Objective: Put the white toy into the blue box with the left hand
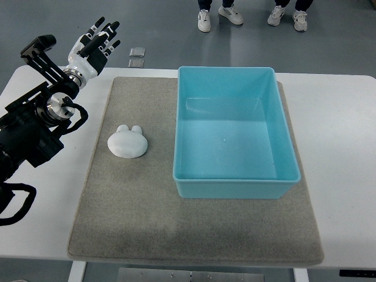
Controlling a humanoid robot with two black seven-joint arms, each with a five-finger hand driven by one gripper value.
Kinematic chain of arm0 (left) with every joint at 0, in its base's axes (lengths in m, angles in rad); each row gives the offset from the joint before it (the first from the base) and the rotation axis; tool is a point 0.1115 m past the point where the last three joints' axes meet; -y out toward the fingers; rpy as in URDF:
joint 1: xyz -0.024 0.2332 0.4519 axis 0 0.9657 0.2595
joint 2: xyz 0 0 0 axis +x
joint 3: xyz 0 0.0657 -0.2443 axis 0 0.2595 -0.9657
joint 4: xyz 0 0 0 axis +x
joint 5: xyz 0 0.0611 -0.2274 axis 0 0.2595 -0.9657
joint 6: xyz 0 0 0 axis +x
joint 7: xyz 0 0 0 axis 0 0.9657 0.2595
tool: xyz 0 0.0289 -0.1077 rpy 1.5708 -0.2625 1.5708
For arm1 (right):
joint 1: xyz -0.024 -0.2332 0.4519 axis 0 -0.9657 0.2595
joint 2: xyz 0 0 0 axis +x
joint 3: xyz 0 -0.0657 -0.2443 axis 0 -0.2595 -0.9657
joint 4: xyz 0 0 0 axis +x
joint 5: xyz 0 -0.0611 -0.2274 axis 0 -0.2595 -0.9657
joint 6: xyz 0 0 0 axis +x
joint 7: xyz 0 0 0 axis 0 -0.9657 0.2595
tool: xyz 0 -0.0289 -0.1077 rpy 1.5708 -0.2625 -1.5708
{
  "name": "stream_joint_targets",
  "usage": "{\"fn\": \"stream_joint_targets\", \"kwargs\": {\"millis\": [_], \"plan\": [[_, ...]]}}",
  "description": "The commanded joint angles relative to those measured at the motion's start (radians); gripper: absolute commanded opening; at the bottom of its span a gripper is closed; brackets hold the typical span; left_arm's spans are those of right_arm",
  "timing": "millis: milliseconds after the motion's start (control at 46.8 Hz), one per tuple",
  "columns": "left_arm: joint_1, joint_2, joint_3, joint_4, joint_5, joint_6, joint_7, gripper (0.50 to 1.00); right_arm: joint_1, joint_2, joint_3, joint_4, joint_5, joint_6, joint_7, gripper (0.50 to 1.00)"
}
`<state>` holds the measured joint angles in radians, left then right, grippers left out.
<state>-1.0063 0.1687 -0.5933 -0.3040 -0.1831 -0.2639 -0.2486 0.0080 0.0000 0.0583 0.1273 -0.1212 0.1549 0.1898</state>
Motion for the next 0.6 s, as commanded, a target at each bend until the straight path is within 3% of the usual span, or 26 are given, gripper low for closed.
{"fn": "stream_joint_targets", "kwargs": {"millis": [0,342,577], "plan": [[0.0,0.005,0.007,-0.017,0.002,0.002,0.0,0.966,0.0,0.0,0.0,0.0,0.0,0.0,-0.001,0.936],[-0.014,0.048,0.188,-0.113,0.028,0.018,0.003,0.964,0.001,0.0,0.0,0.0,0.0,0.0,0.0,0.936],[-0.023,0.103,0.21,-0.19,0.194,0.028,0.006,0.964,0.001,0.0,0.0,0.0,0.0,0.0,0.0,0.936]]}}
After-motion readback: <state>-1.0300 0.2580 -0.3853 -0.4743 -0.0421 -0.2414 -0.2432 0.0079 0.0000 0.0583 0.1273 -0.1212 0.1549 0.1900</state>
